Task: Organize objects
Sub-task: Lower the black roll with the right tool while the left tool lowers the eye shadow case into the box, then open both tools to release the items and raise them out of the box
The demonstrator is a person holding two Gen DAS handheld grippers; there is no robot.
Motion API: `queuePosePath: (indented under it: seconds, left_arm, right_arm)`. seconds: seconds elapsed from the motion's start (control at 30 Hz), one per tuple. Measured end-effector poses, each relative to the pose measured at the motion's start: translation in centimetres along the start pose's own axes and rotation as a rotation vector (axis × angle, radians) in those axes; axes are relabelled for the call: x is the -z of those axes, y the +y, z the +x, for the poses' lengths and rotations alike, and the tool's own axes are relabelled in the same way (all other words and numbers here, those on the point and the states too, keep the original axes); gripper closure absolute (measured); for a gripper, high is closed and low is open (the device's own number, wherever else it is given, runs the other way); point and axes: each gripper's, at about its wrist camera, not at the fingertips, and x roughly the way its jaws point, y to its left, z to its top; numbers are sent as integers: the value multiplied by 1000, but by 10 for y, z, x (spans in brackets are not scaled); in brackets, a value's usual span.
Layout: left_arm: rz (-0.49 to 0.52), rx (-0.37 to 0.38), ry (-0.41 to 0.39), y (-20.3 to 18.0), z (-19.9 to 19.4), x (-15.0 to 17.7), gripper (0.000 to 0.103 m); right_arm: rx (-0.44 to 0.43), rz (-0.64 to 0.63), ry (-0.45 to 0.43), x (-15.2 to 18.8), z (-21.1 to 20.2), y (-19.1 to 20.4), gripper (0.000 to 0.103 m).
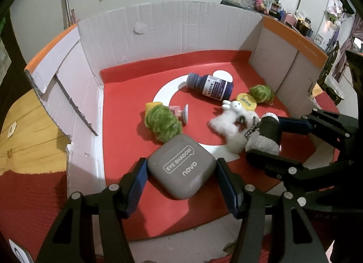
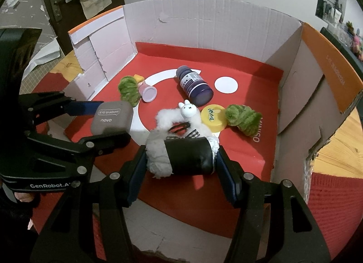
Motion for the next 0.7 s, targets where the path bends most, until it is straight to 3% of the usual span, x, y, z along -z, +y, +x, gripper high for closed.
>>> queuePosePath:
  seconds: [0.53, 0.7]
  left_arm:
    - [-2, -8, -29, -1, -10, 1, 38]
    - [3, -37, -50, -2, -15, 0, 29]
  right_arm:
    - [-3, -2, -16, 2, -5, 4, 40]
    - [-6, 3, -27, 3, -11, 3, 39]
